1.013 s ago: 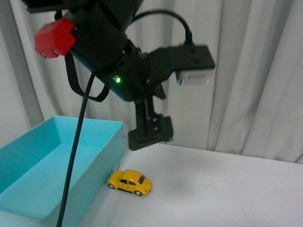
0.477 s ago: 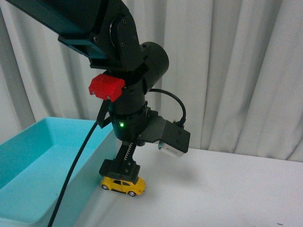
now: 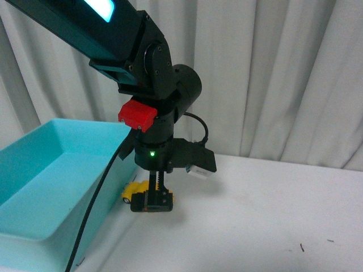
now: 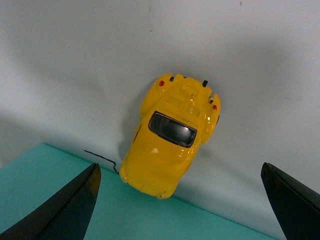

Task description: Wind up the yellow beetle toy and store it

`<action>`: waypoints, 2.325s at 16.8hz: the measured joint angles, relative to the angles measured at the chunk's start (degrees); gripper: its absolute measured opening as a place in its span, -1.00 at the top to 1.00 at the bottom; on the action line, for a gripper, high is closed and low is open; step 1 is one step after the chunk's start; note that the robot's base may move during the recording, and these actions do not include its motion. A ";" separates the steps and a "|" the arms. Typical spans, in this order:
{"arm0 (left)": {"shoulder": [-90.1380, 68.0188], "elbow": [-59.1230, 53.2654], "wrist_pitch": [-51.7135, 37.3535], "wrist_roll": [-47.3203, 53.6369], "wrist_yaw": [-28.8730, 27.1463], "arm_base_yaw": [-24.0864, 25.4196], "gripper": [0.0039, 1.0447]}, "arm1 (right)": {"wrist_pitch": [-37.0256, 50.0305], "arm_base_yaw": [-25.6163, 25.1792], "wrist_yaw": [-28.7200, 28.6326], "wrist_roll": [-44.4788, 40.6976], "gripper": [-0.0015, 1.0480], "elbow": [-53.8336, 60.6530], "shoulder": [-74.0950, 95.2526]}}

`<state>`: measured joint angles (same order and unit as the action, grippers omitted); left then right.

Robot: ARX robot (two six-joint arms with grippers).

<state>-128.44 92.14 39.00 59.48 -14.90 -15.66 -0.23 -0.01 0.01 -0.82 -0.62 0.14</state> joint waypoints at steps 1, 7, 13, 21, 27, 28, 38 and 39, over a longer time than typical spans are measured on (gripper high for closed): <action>-0.81 0.42 -0.22 -1.36 -0.11 0.17 -0.88 | 0.00 0.00 0.00 -0.02 -0.87 0.00 0.00; -3.98 1.03 -3.48 -5.75 -1.22 1.53 -0.88 | 0.00 0.00 0.00 -0.02 -0.87 0.00 0.00; -5.20 1.03 -4.74 -4.57 -0.79 2.45 -0.15 | 0.00 0.00 0.00 0.00 -0.87 0.00 0.00; -0.59 -1.46 -3.19 13.75 12.87 -0.09 0.24 | 0.00 0.00 0.00 -0.02 -0.87 0.00 0.00; 20.85 -0.66 -8.09 2.36 48.19 3.39 0.24 | 0.00 0.00 0.00 0.00 -0.87 0.00 0.00; 23.23 -0.48 -11.17 -1.55 51.41 6.99 0.24 | 0.02 0.00 -0.02 -0.02 -0.87 0.00 0.00; 22.49 -15.37 -16.39 -37.51 30.29 29.59 0.25 | 0.02 0.00 0.00 0.00 -0.87 0.00 0.00; 21.90 -16.90 -17.31 -38.34 28.46 30.05 0.25 | 0.00 0.00 0.00 -0.02 -0.87 0.00 0.00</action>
<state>-106.54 75.24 21.69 21.15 13.56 14.39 -0.23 -0.01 0.01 -0.84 -0.62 0.14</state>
